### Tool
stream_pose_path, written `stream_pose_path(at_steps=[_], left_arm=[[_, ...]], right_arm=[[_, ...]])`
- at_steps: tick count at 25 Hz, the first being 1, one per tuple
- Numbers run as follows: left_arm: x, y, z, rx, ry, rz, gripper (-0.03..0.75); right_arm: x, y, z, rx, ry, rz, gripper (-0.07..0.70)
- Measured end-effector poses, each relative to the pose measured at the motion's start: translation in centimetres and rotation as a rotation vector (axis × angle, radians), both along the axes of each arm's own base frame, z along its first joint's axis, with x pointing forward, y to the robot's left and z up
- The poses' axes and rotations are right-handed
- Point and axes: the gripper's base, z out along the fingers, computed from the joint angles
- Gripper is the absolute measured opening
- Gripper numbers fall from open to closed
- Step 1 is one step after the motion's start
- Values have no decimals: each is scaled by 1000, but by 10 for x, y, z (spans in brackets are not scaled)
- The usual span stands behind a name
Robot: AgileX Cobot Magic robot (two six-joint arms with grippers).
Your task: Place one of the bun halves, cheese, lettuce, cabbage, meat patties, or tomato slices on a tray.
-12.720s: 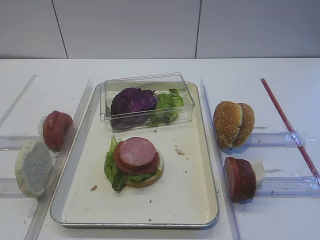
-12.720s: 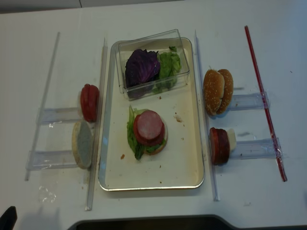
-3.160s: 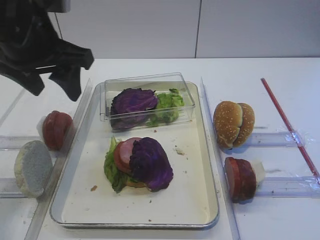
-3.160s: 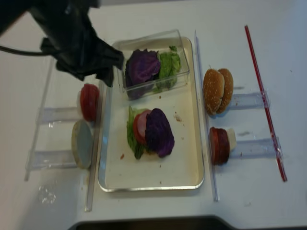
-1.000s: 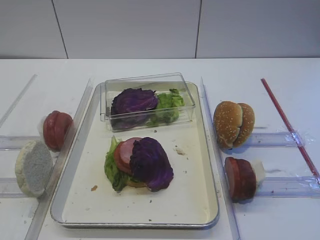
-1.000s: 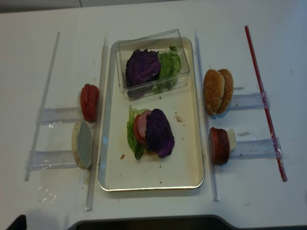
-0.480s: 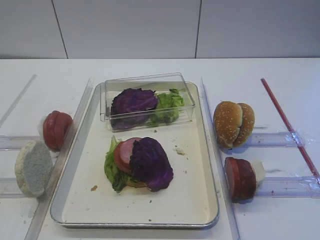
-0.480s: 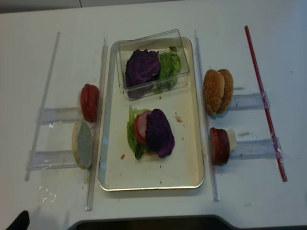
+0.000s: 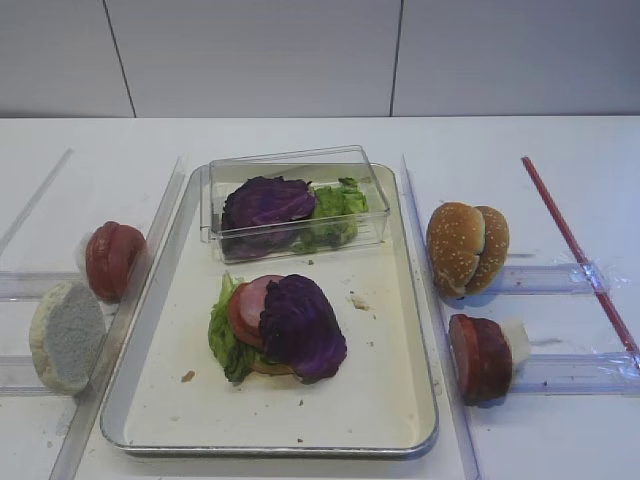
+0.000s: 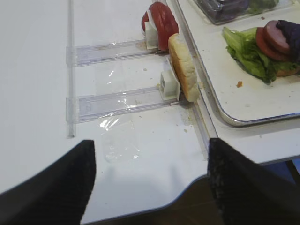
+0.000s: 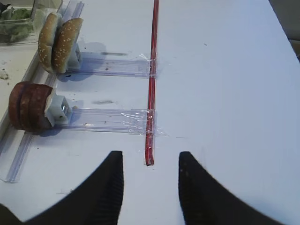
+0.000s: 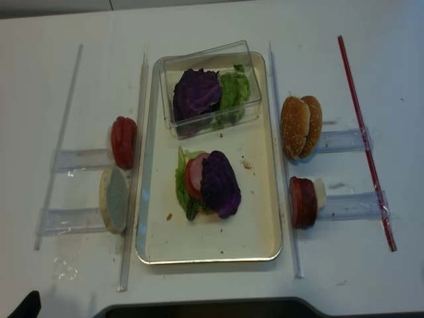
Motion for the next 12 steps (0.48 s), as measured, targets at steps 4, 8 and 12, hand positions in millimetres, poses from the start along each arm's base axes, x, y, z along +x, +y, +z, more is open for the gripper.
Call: stream_pose_path(at_steps=[4,8,12], left_arm=[[0,0,0,0,-2,0,479],[0,0,0,0,-2,0,475],[0,0,0,0,-2,0,474]], right_arm=[[0,0,0,0,0,0,304],[0,0,0,0,0,0,304],[0,0,0,0,0,0,304]])
